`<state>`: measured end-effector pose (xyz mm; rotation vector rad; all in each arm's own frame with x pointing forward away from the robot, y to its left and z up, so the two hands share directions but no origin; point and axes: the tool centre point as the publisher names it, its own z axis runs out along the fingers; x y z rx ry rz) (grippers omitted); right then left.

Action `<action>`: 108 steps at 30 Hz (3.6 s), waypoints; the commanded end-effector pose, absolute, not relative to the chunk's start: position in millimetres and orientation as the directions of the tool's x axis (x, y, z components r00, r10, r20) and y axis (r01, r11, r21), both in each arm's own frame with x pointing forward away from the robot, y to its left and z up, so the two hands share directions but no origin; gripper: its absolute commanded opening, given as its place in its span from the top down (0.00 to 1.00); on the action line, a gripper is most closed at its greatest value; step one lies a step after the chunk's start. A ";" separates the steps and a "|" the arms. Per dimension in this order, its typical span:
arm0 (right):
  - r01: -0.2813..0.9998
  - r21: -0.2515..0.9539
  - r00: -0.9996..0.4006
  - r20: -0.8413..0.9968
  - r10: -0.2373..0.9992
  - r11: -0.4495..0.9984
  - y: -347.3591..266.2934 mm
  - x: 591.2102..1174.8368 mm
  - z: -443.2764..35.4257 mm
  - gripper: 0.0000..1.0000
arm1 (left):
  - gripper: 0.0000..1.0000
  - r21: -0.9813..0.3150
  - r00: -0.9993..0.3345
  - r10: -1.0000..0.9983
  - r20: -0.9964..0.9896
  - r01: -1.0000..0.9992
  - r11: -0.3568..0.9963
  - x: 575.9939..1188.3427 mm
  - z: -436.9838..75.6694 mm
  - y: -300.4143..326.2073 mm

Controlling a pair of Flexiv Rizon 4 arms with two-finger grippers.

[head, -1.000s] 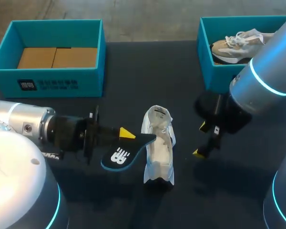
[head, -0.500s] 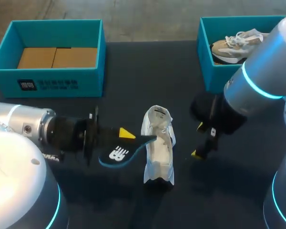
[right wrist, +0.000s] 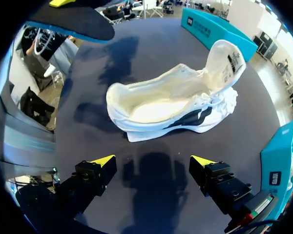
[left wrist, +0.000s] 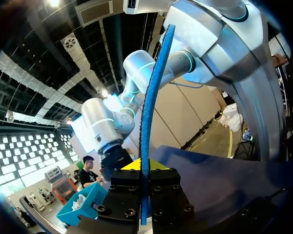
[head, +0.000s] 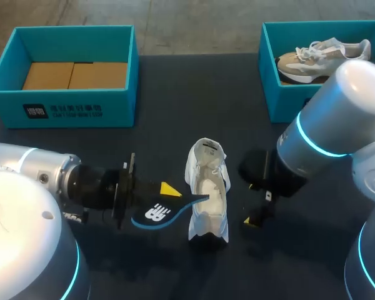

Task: Take the shoe out of the shoebox, open the shoe tongue, remove and reinsert the insole, then place the shoe into the shoebox

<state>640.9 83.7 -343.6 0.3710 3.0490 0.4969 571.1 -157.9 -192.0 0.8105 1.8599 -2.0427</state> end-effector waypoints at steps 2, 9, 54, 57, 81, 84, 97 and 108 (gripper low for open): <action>0.237 0.291 -0.970 0.025 0.240 0.927 94.6 648.7 -367.7 0.00 | 1.00 -0.838 -0.821 0.170 -0.545 0.525 -0.148 571.9 -199.1 -164.2; 0.247 0.301 -0.968 0.040 0.246 0.921 91.7 654.3 -373.4 0.00 | 1.00 -0.851 -0.836 0.167 -0.523 0.502 -0.156 572.1 -209.1 -169.6; 0.139 0.286 -0.990 0.018 0.140 0.948 102.0 648.7 -364.8 0.00 | 1.00 -0.832 -0.813 0.187 -0.551 0.518 -0.200 577.2 -234.0 -198.1; 0.123 0.280 -0.992 0.014 0.124 0.952 103.1 649.3 -363.8 0.00 | 1.00 -0.830 -0.811 0.188 -0.554 0.521 -0.198 577.8 -235.5 -199.0; 0.099 0.270 -0.995 0.005 0.102 0.958 104.6 649.9 -363.0 0.00 | 1.00 -0.841 -0.824 0.179 -0.538 0.508 -0.186 585.0 -245.8 -197.3; 0.099 0.270 -0.995 0.005 0.102 0.958 104.6 649.9 -363.0 0.00 | 1.00 -0.849 -0.833 0.174 -0.525 0.496 -0.183 588.2 -248.6 -197.2; 0.099 0.270 -0.995 0.005 0.102 0.958 104.6 649.9 -363.0 0.00 | 1.00 -0.867 -0.855 0.153 -0.496 0.477 -0.143 602.6 -261.7 -195.0; 0.099 0.270 -0.995 0.005 0.102 0.958 104.6 649.9 -363.0 0.00 | 1.00 -0.886 -0.877 0.130 -0.462 0.452 -0.099 613.1 -276.8 -190.5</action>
